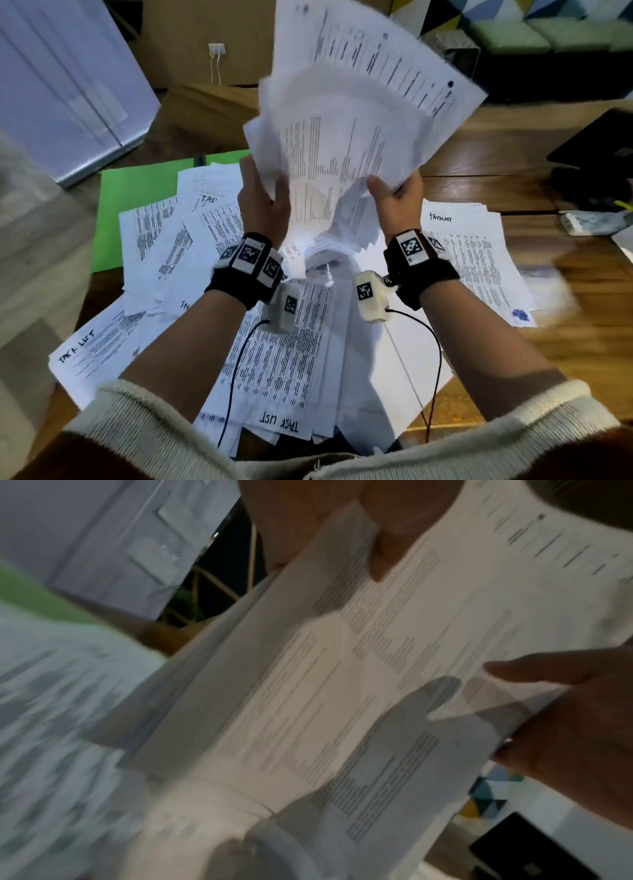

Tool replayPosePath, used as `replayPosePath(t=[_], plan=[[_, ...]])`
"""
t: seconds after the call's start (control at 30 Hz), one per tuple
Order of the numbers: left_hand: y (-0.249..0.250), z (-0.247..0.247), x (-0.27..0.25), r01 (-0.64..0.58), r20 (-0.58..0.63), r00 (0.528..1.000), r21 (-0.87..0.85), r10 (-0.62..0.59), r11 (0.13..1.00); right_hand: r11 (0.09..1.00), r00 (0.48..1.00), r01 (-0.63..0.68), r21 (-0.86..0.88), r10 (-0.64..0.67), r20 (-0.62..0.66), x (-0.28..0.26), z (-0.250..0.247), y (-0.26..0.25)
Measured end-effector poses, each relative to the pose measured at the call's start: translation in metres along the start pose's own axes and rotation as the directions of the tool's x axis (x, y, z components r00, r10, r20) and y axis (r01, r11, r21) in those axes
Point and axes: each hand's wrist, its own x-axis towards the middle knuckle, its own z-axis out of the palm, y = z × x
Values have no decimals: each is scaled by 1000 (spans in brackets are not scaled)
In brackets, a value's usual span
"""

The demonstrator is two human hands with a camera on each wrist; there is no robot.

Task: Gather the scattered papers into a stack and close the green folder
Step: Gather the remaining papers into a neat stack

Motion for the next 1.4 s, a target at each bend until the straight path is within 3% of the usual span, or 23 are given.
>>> replayPosePath(t=[0.07,0.27,0.43,0.57,0.63,0.73,0.83,0.93,1.0,1.03,1.07,1.13,1.2,1.3,1.4], plan=[[-14,1,-10,100,72,993,-47,-97,994,999,999,-38,-8,38,32,-5,-7,10],[-63,8,-10,263,263,941,-165,-215,951,981,986,-67,-184,93,135,-9,-21,27],[-79,12,-5,378,296,897,-124,-330,917,911,963,-202,-359,252,100,-5,-18,42],[-76,30,-7,345,241,903,84,-355,935,777,890,-274,-566,428,157,-11,-11,55],[-63,45,-7,286,247,916,149,-316,946,734,905,-260,-628,412,107,-7,-12,54],[-41,73,-4,215,225,940,190,-255,958,731,957,-261,-630,280,-72,9,-26,44],[-13,102,-8,215,246,934,196,-260,957,713,940,-341,-613,240,-244,30,-62,37],[0,139,-29,293,383,850,228,-363,928,596,911,-412,-689,292,-292,49,-115,42],[-4,166,-48,332,497,748,295,-440,896,494,882,-459,-738,354,-311,60,-154,55],[-9,180,-58,295,571,678,367,-464,882,441,861,-487,-753,384,-332,64,-172,63],[-14,188,-67,168,660,583,472,-473,865,395,841,-514,-761,406,-357,66,-187,68],[-25,199,-86,-259,776,397,606,-489,752,295,807,-546,-784,436,-398,70,-215,81],[-41,196,-100,-555,801,289,586,-524,590,212,787,-551,-807,454,-418,75,-236,92],[-71,171,-104,-692,781,220,547,-584,471,142,783,-536,-832,452,-427,80,-252,104],[-98,148,-104,-695,784,211,540,-584,474,70,778,-510,-857,462,-425,87,-255,112]])
